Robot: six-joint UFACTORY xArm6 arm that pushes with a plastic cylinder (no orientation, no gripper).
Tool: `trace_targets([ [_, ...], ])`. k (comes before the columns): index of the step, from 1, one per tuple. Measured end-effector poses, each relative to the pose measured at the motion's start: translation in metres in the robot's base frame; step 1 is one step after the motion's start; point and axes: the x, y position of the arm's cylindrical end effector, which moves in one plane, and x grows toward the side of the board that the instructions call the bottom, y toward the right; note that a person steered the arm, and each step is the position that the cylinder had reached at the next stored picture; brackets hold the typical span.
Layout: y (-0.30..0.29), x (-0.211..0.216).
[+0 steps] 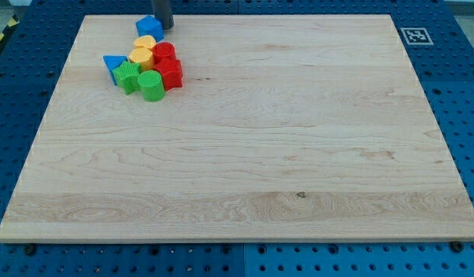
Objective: Move the cube to the top left of the yellow heart
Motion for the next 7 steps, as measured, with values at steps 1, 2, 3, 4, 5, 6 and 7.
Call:
trace_targets([
  [1, -0.008, 0.000],
  [2, -0.020, 0.000],
  [3, -0.035, 0.000],
  [4, -0.052, 0.000],
  [5, -0.050, 0.001],
  [6, -0.020, -0.012],
  [7, -0.014, 0.006],
])
